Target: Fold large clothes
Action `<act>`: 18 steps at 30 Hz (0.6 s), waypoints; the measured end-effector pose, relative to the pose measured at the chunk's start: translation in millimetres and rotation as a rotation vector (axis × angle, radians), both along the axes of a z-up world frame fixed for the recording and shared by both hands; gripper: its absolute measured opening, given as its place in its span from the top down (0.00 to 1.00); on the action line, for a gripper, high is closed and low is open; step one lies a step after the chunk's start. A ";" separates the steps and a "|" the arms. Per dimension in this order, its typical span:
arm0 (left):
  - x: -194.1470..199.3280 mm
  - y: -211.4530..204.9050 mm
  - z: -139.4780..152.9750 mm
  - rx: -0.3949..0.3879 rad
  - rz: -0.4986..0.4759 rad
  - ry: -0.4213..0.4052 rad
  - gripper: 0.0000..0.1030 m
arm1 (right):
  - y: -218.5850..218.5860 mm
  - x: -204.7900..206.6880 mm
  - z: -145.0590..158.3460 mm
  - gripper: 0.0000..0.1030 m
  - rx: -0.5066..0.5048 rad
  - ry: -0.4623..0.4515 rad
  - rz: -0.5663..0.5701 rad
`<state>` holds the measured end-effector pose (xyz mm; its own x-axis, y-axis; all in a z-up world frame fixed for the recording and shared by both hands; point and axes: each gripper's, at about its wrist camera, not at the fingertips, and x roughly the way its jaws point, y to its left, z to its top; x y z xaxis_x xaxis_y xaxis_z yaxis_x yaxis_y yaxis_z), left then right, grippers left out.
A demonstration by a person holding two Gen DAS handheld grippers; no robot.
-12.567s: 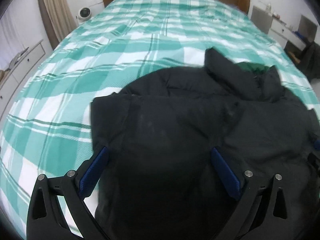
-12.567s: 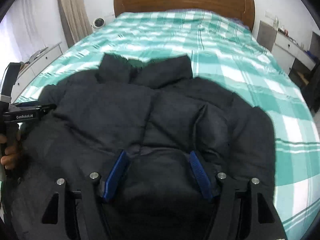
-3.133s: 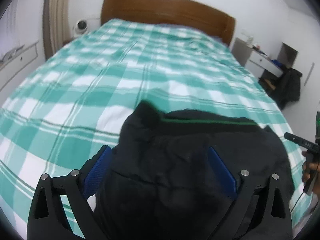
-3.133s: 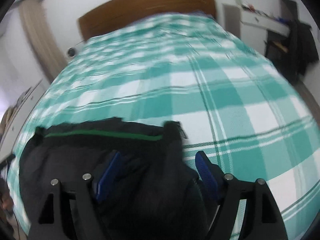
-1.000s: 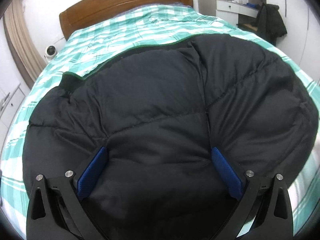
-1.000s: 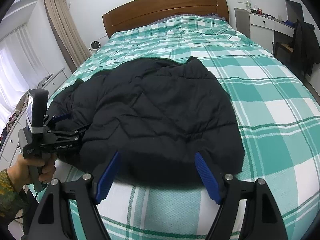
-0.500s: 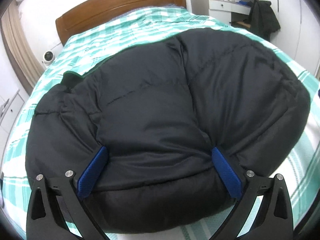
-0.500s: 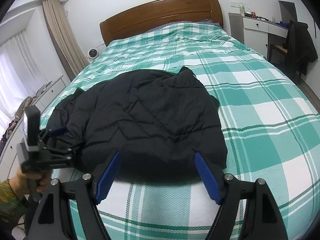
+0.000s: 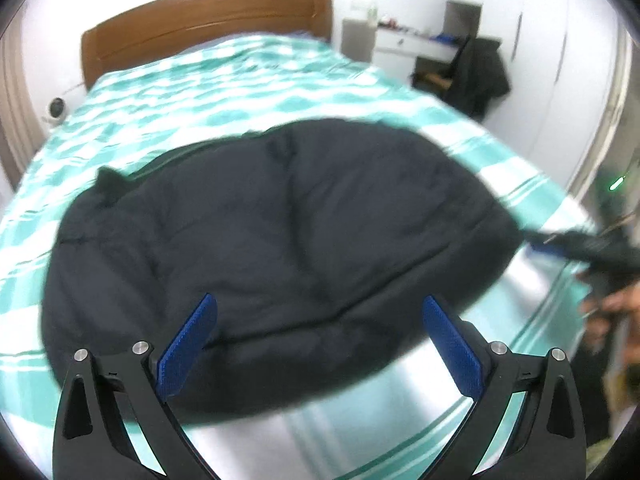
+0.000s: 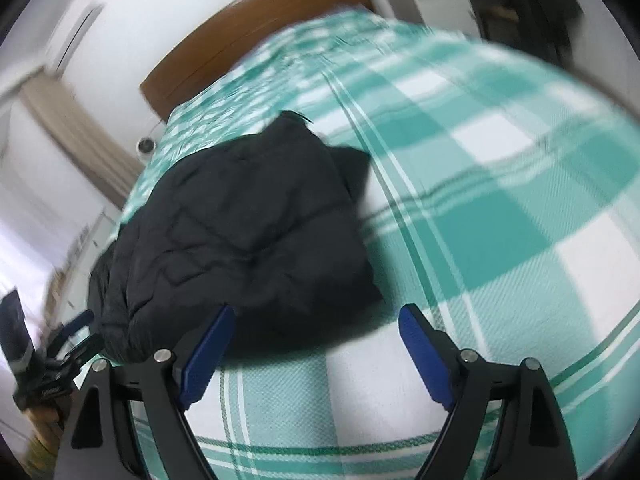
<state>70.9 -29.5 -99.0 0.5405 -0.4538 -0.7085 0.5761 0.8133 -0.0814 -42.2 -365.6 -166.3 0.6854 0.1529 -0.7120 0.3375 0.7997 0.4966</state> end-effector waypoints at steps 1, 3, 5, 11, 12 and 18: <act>2.0 -7.0 2.1 -0.006 -0.013 -0.003 0.01 | -5.1 2.6 -7.3 0.16 0.041 0.000 -0.021; 7.0 -20.1 0.6 0.001 -0.036 -0.017 0.01 | -11.5 9.2 -17.9 0.16 0.126 -0.019 -0.036; 13.9 -31.5 -6.3 0.004 -0.066 -0.004 0.01 | -15.4 19.1 -24.7 0.16 0.196 -0.041 -0.048; 26.7 -63.3 -45.7 0.094 -0.152 0.048 0.01 | -10.4 47.7 -36.8 0.63 0.307 -0.071 -0.036; 25.5 -66.4 -46.7 0.105 -0.158 0.050 0.01 | -11.2 47.7 -35.5 0.65 0.321 -0.082 -0.040; 25.9 -66.2 -42.9 0.079 -0.167 0.131 0.01 | -6.7 20.6 -4.6 0.79 0.304 -0.182 0.013</act>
<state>96.8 -95.6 -141.9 0.3635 -0.4695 -0.8046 0.6916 0.7147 -0.1046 -21.7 -372.3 -170.9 0.7933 0.3482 -0.4995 0.2129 0.6100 0.7633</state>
